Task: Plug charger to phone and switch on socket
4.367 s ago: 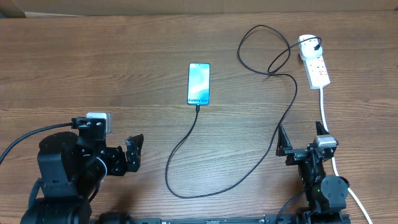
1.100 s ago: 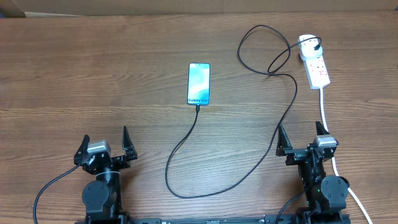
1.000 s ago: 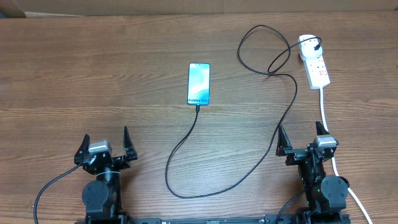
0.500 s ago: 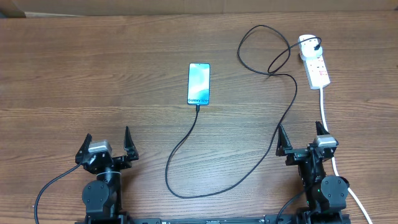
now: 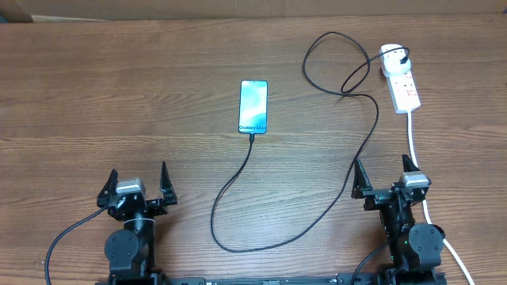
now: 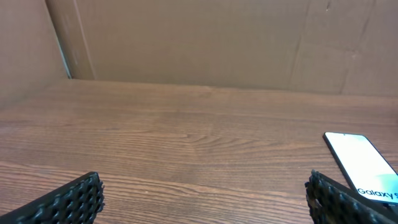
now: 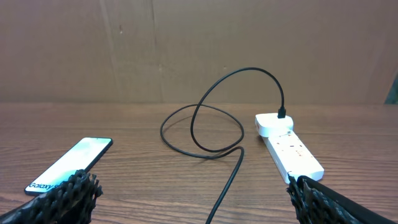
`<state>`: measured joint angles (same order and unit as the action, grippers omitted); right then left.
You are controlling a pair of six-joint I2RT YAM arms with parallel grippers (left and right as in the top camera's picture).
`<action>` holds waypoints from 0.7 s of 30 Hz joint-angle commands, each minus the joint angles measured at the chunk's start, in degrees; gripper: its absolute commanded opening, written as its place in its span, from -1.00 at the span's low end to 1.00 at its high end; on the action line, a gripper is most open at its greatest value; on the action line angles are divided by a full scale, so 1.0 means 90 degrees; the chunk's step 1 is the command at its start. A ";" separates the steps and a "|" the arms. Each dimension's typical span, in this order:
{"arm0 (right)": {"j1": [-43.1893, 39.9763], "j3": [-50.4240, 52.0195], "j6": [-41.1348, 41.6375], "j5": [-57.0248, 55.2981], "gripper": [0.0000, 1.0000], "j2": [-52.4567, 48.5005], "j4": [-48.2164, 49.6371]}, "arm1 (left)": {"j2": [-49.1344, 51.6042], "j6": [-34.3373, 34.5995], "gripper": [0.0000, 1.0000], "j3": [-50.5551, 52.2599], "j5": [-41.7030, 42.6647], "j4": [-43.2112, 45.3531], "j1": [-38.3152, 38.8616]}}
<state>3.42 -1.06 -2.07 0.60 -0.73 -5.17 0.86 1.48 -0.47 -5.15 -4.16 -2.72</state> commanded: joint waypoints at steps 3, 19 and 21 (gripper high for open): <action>0.0017 0.0068 0.0039 -0.0061 1.00 0.0063 0.0034 | -0.0073 -0.0165 1.00 0.0017 0.0100 -0.0034 0.0015; 0.0017 0.0068 0.0036 -0.0061 1.00 0.0063 0.0034 | -0.0073 0.0002 0.99 0.0017 0.0029 -0.0032 0.0012; 0.0017 0.0066 0.0039 -0.0061 1.00 0.0063 0.0034 | -0.0073 -0.0002 0.99 0.0017 0.0005 -0.0032 0.0012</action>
<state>3.42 -1.06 -2.09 0.62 -0.73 -5.15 0.86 1.30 -0.47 -4.95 -4.23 -2.72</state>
